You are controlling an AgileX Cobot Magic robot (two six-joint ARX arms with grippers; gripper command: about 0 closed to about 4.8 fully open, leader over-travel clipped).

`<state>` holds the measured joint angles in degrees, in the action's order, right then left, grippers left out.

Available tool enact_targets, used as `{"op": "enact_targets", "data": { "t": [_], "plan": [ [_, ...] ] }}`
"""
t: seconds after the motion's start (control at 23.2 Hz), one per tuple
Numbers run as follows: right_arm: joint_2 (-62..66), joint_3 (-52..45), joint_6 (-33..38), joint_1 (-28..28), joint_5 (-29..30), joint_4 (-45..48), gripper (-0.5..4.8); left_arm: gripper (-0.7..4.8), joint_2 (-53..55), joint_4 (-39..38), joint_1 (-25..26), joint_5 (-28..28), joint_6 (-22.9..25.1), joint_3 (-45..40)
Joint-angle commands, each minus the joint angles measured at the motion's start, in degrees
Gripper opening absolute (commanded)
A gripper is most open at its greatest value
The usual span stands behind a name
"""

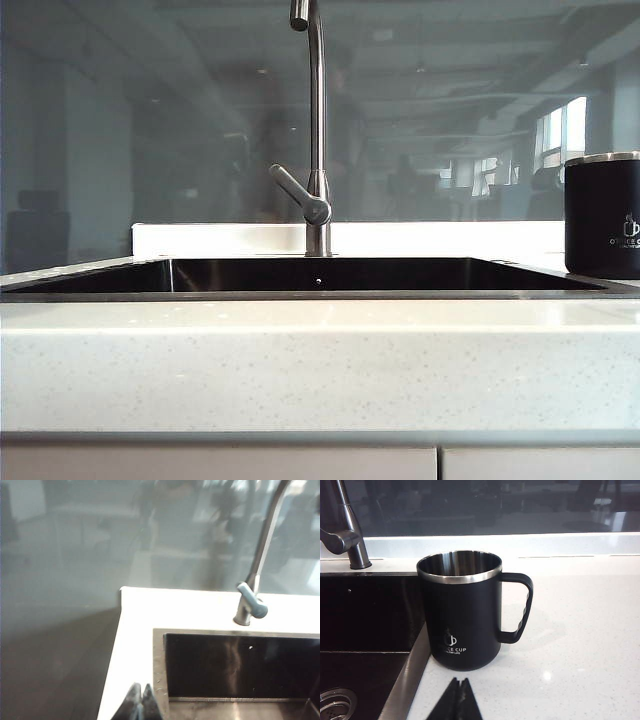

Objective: Pick up the mug next to the sink, go to the faucet to get some water, pour the water into the sink, and finally put the mug back to its place.

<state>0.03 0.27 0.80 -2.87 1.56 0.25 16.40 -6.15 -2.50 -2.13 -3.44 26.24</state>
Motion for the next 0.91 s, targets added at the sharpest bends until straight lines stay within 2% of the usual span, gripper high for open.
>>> {"op": "enact_targets", "data": {
  "t": [0.04, 0.22, 0.43, 0.78, 0.91],
  "plan": [
    [-0.1, -0.2, 0.0, 0.0, -0.1, 0.9, -0.07, -0.06, -6.9, 6.1, 0.0, -0.2, 0.0, -7.3],
    [-0.1, -0.2, 0.0, 0.0, -0.1, 0.9, -0.07, -0.06, -16.2, 6.7, 0.0, -0.2, 0.0, -15.9],
    [-0.1, -0.2, 0.0, -0.1, -0.1, 0.7, -0.07, -0.06, -16.2, 9.3, 0.3, -0.6, 0.8, -20.7],
    [-0.1, -0.2, 0.0, -0.1, -0.1, -0.5, -0.07, -0.06, -16.2, 10.5, 0.3, 0.0, 6.3, -22.9],
    [-0.1, -0.2, 0.0, -0.1, -0.1, -0.5, -0.07, -0.06, -16.2, 15.1, 0.3, 2.7, 6.0, -25.7]
  ]
}}
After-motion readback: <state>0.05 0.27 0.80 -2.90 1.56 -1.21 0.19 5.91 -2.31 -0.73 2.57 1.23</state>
